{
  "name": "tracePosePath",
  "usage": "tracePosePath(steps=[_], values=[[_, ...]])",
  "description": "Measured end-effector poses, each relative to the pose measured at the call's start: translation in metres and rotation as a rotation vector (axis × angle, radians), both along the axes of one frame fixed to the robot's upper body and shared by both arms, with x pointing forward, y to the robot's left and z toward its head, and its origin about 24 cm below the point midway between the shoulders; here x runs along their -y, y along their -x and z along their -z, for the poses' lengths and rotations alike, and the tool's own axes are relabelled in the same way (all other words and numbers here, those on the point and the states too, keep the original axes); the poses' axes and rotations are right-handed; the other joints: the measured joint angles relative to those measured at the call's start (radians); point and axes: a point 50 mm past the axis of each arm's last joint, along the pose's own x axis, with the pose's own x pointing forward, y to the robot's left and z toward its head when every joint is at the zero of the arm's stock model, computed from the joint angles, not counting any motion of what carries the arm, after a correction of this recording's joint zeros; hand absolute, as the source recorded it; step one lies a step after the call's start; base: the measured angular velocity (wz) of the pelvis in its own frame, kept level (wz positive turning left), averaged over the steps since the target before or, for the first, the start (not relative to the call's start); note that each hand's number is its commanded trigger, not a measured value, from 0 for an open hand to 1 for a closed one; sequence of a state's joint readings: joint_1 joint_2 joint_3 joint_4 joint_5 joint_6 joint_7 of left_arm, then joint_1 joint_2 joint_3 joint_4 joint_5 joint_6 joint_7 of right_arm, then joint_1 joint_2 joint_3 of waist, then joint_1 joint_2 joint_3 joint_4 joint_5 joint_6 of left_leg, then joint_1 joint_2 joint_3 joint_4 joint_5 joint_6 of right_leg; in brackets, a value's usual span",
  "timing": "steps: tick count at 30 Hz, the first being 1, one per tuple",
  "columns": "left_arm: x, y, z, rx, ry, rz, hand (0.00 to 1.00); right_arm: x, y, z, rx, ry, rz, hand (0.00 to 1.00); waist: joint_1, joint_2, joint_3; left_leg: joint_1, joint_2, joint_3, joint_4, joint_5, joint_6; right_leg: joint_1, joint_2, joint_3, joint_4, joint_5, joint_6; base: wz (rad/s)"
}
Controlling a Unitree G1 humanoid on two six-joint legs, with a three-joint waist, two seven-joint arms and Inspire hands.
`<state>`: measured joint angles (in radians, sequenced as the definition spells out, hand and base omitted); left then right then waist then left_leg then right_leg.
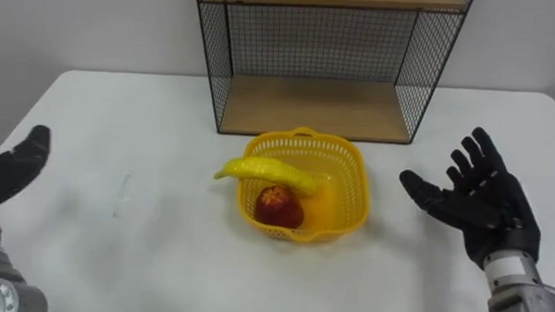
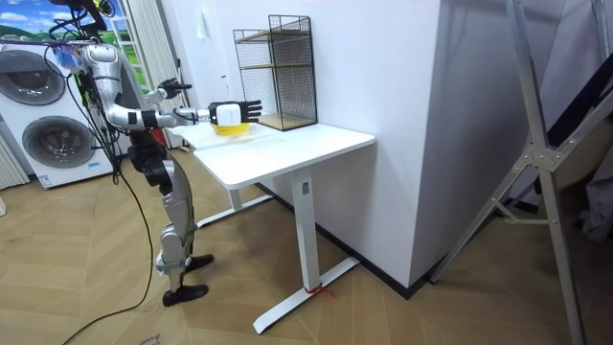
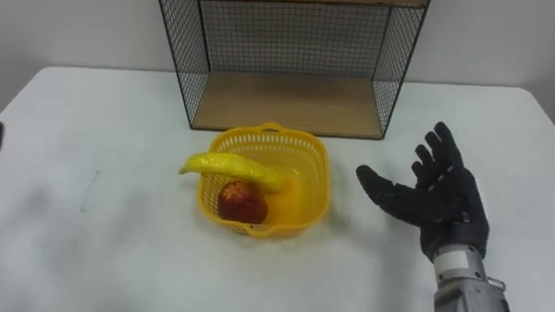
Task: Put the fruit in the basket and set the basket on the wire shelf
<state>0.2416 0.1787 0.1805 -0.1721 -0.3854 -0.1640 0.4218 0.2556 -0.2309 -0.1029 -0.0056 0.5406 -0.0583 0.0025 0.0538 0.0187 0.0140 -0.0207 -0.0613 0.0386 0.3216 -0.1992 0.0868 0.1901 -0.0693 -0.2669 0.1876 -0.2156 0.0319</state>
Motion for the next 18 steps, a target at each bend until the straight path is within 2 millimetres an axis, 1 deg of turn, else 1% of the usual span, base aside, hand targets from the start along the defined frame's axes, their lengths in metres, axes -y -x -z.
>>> tracePosePath(steps=[2, 4, 6, 8, 11, 13, 14, 16, 18], values=[[0.011, -0.004, 0.008, -0.016, 0.040, 0.084, 0.00, -0.005, 0.000, 0.002, 0.001, -0.003, -0.017, 0.00, -0.001, 0.000, 0.0001, 0.010, 0.003, 0.013, -0.002, 0.001, 0.001, 0.001, 0.000, 0.012, -0.001, 0.000, 0.000, -0.17], [0.027, -0.008, 0.020, -0.043, 0.104, 0.199, 0.00, -0.014, -0.002, 0.005, -0.005, -0.011, -0.056, 0.00, -0.007, -0.002, 0.0005, 0.013, 0.004, 0.020, -0.006, 0.001, 0.001, -0.001, 0.000, 0.022, 0.000, 0.000, 0.000, -0.11], [0.034, -0.009, 0.026, -0.054, 0.139, 0.263, 0.00, -0.020, -0.002, 0.006, -0.007, -0.021, -0.078, 0.00, -0.018, -0.005, 0.0005, 0.013, 0.008, 0.029, -0.010, 0.001, 0.001, -0.002, 0.001, 0.030, 0.000, 0.001, 0.000, -0.12], [0.037, -0.009, 0.032, -0.071, 0.148, 0.300, 0.00, -0.025, -0.004, 0.008, -0.006, -0.040, -0.088, 0.00, -0.019, -0.008, 0.0008, 0.014, 0.011, 0.041, -0.015, 0.001, 0.000, -0.001, 0.002, 0.039, 0.000, 0.002, -0.001, -0.16], [0.040, -0.009, 0.043, -0.101, 0.180, 0.345, 0.00, -0.026, -0.008, 0.011, -0.011, -0.054, -0.086, 0.00, -0.025, -0.017, -0.0017, 0.017, 0.013, 0.045, -0.017, 0.001, 0.000, -0.001, 0.003, 0.044, 0.000, 0.002, -0.001, -0.04], [0.043, -0.007, 0.055, -0.146, 0.195, 0.370, 0.00, -0.026, -0.007, 0.019, -0.040, -0.063, -0.083, 0.00, -0.025, -0.028, -0.0073, 0.018, 0.013, 0.045, -0.017, 0.001, 0.000, 0.001, 0.004, 0.044, -0.001, 0.003, -0.001, 0.00], [0.044, -0.006, 0.057, -0.157, 0.201, 0.373, 0.00, -0.026, -0.006, 0.021, -0.051, -0.066, -0.083, 0.00, -0.025, -0.030, -0.0082, 0.018, 0.013, 0.045, -0.017, 0.001, 0.000, 0.001, 0.004, 0.044, -0.001, 0.003, -0.001, 0.00], [0.048, -0.005, 0.065, -0.182, 0.224, 0.385, 0.00, -0.029, -0.004, 0.027, -0.072, -0.082, -0.088, 0.00, -0.022, -0.032, -0.0069, 0.017, 0.013, 0.045, -0.014, 0.001, 0.000, -0.001, 0.004, 0.044, -0.001, 0.004, -0.001, 0.00], [0.050, -0.003, 0.068, -0.192, 0.238, 0.394, 0.00, -0.034, -0.004, 0.028, -0.064, -0.108, -0.103, 0.00, -0.024, -0.030, -0.0069, 0.016, 0.013, 0.043, -0.012, 0.001, 0.000, -0.002, 0.004, 0.044, -0.002, 0.005, -0.001, 0.00]])
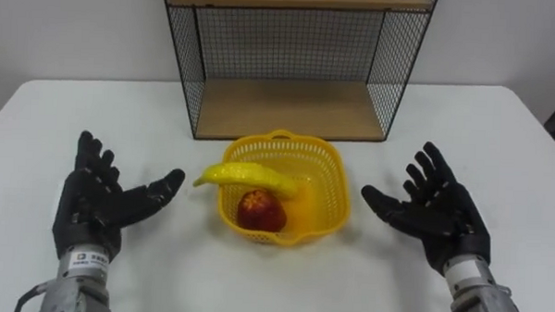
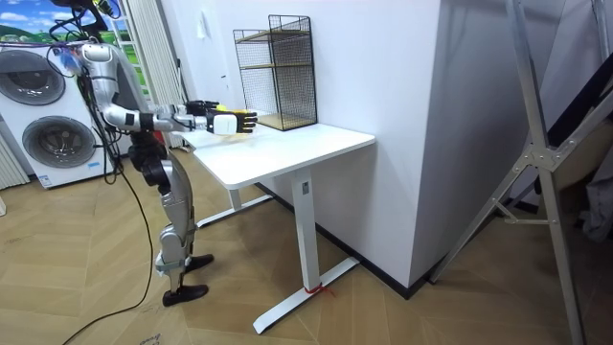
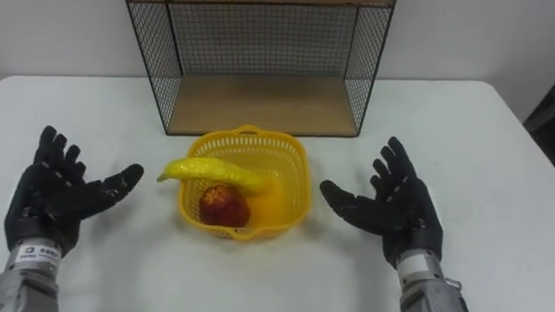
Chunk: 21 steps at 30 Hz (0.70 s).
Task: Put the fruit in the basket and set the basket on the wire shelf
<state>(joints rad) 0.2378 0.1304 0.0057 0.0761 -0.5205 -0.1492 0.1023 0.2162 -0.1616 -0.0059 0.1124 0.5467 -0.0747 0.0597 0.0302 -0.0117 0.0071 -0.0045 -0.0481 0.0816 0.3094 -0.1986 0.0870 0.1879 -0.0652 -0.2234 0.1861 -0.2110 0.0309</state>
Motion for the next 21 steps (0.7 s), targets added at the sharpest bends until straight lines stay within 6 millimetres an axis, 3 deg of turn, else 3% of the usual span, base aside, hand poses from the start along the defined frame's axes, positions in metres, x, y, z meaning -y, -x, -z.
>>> tracePosePath(steps=[10, 21], values=[[0.009, 0.001, 0.007, -0.020, 0.064, 0.036, 0.00, -0.013, -0.001, 0.000, 0.035, -0.114, -0.077, 0.00, 0.000, 0.020, -0.0052, 0.000, 0.001, -0.003, -0.001, 0.000, 0.000, 0.000, 0.002, 0.001, 0.001, 0.001, -0.001, 0.00], [0.024, 0.000, 0.008, 0.011, 0.208, 0.083, 0.00, -0.019, -0.004, -0.003, 0.074, -0.255, -0.086, 0.00, 0.004, 0.021, -0.0052, -0.003, 0.002, 0.008, -0.007, 0.002, -0.002, -0.011, 0.003, 0.027, 0.004, 0.002, -0.002, -0.04]])
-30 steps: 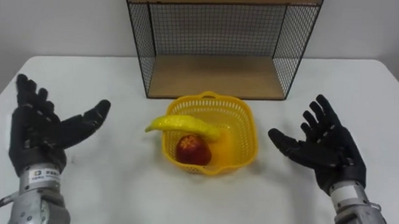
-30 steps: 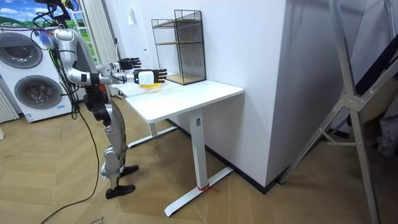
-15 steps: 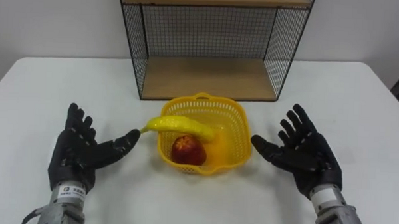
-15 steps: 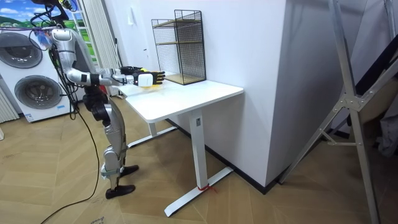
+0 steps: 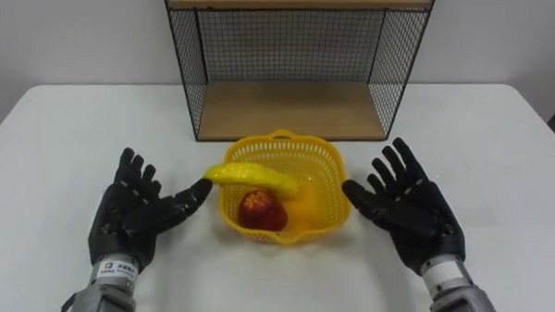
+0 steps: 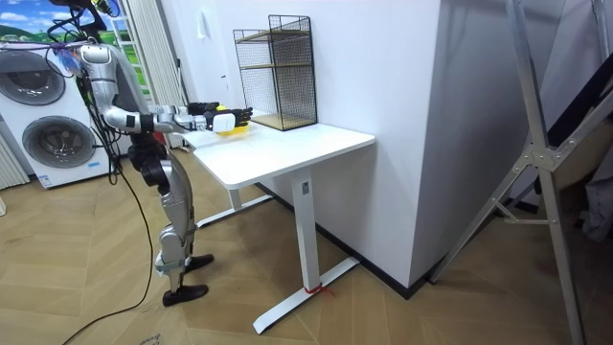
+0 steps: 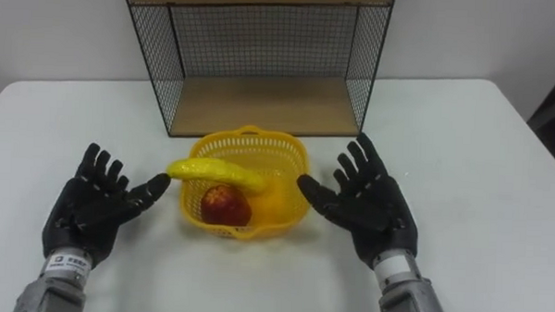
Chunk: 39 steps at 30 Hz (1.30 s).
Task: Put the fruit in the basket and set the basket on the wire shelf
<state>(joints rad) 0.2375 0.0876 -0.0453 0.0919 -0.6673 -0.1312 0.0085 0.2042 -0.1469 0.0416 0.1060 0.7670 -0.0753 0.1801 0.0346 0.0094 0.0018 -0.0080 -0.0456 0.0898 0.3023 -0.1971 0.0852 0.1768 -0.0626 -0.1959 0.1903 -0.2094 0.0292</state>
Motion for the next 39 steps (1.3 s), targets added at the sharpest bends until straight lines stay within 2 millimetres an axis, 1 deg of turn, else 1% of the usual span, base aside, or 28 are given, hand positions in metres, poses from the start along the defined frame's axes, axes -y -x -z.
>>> tracePosePath(steps=[4, 7, 18, 23, 25, 28, 32, 39], values=[[0.005, 0.000, 0.000, 0.007, 0.006, 0.032, 0.00, -0.004, -0.001, 0.000, 0.007, -0.026, -0.020, 0.00, 0.001, 0.000, 0.0078, -0.002, 0.000, 0.000, 0.002, 0.000, 0.000, -0.004, 0.000, 0.000, 0.000, 0.000, 0.000, 0.00], [0.005, 0.000, 0.000, 0.008, 0.006, 0.034, 0.00, -0.005, -0.001, 0.000, 0.010, -0.027, -0.026, 0.00, 0.000, 0.005, 0.0114, -0.006, 0.000, 0.000, 0.002, 0.000, 0.000, -0.005, 0.000, 0.000, 0.000, 0.000, 0.000, 0.00], [0.011, 0.000, 0.001, 0.005, 0.017, 0.056, 0.00, -0.008, 0.000, 0.001, 0.009, -0.033, -0.046, 0.00, 0.000, 0.002, 0.0111, -0.018, 0.000, -0.001, 0.004, 0.000, 0.000, -0.020, 0.001, -0.004, 0.000, 0.000, 0.000, 0.01], [0.014, -0.002, 0.000, 0.010, 0.011, 0.076, 0.00, -0.013, 0.000, 0.002, 0.004, -0.038, -0.067, 0.00, -0.003, -0.001, 0.0074, -0.017, 0.001, 0.000, 0.005, 0.000, 0.000, -0.020, 0.001, -0.003, -0.001, 0.000, 0.000, 0.00], [0.019, -0.002, 0.000, 0.018, 0.013, 0.106, 0.00, -0.018, 0.000, 0.003, 0.006, -0.042, -0.091, 0.00, -0.003, -0.001, 0.0062, -0.016, 0.001, 0.001, 0.005, 0.000, 0.000, -0.017, 0.001, -0.001, 0.000, 0.001, 0.000, 0.00], [0.024, -0.002, -0.001, 0.023, 0.017, 0.136, 0.00, -0.025, 0.001, 0.005, -0.001, -0.043, -0.125, 0.00, -0.004, -0.002, 0.0066, -0.015, 0.002, 0.003, 0.006, 0.000, 0.000, -0.020, 0.001, 0.000, 0.000, 0.003, -0.001, -0.02], [0.030, -0.003, -0.005, 0.043, 0.019, 0.166, 0.00, -0.026, 0.003, 0.010, -0.018, -0.052, -0.133, 0.00, -0.005, -0.007, 0.0072, -0.015, 0.002, 0.002, 0.006, 0.000, 0.000, -0.023, 0.001, 0.000, 0.001, 0.003, -0.001, 0.00], [0.045, -0.004, -0.011, 0.075, 0.019, 0.246, 0.00, -0.035, 0.001, 0.010, -0.014, -0.070, -0.151, 0.00, -0.009, -0.015, 0.0110, -0.017, 0.003, 0.002, 0.003, 0.000, 0.001, -0.035, 0.000, 0.000, 0.014, 0.003, -0.001, 0.00]])
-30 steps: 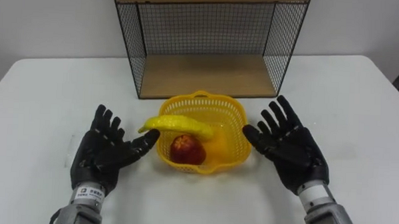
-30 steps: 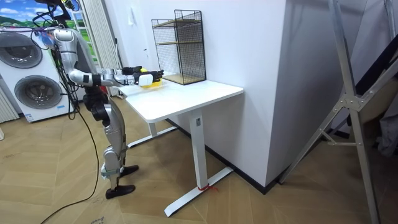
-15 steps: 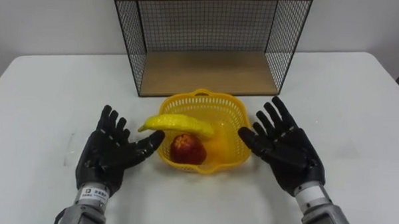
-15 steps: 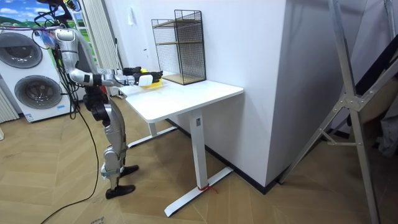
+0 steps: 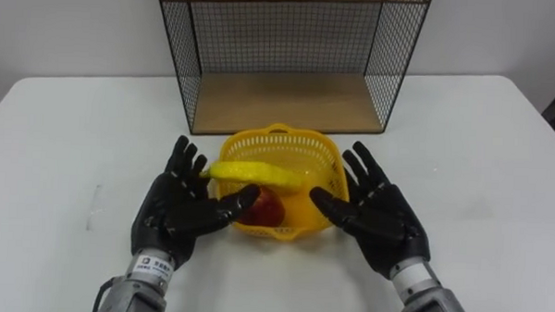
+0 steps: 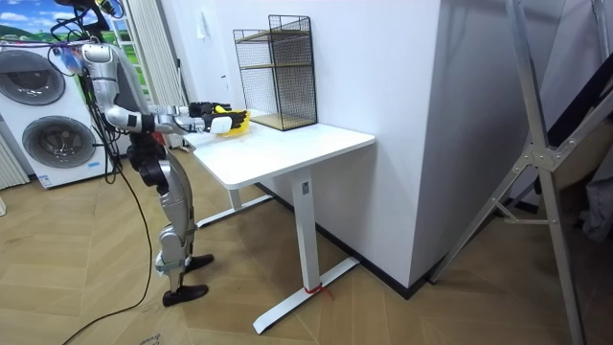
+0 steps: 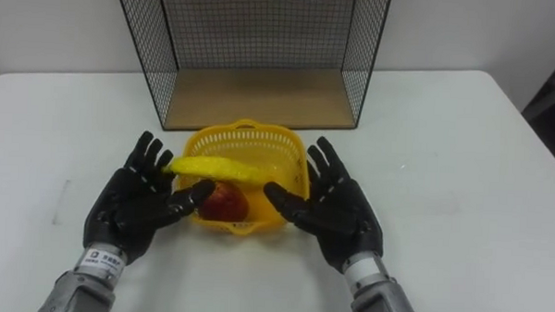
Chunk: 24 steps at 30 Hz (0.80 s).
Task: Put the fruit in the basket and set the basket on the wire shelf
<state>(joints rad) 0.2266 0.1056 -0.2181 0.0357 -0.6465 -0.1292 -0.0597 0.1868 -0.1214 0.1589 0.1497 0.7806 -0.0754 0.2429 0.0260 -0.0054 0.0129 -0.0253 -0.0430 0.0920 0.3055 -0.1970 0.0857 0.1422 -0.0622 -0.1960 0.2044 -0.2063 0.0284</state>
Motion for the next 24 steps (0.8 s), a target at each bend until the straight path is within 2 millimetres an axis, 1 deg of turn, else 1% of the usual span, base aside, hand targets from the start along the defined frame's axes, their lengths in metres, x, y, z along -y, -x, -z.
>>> tracePosePath(steps=[4, 10, 24], values=[[0.0034, 0.0004, -0.0005, 0.002, 0.001, 0.016, 0.00, -0.0037, -0.0012, -0.0005, 0.004, -0.003, -0.013, 0.00, -0.001, -0.008, 0.0031, 0.000, 0.000, 0.001, -0.001, 0.000, 0.000, 0.000, 0.000, 0.000, -0.001, 0.000, 0.000, 0.00], [0.0051, 0.0006, -0.0004, 0.002, -0.001, 0.026, 0.00, -0.0042, -0.0024, -0.0007, 0.011, -0.001, -0.011, 0.00, -0.002, -0.013, 0.0056, 0.000, 0.000, 0.001, 0.000, 0.000, 0.000, 0.000, 0.001, 0.001, -0.001, 0.000, 0.000, 0.00], [0.0077, 0.0007, -0.0003, 0.002, 0.002, 0.034, 0.00, -0.0064, -0.0050, 0.0004, 0.022, 0.026, -0.016, 0.00, -0.004, -0.013, 0.0070, 0.000, 0.001, 0.002, 0.000, 0.000, 0.000, 0.000, 0.001, 0.001, -0.001, 0.000, 0.000, 0.00]])
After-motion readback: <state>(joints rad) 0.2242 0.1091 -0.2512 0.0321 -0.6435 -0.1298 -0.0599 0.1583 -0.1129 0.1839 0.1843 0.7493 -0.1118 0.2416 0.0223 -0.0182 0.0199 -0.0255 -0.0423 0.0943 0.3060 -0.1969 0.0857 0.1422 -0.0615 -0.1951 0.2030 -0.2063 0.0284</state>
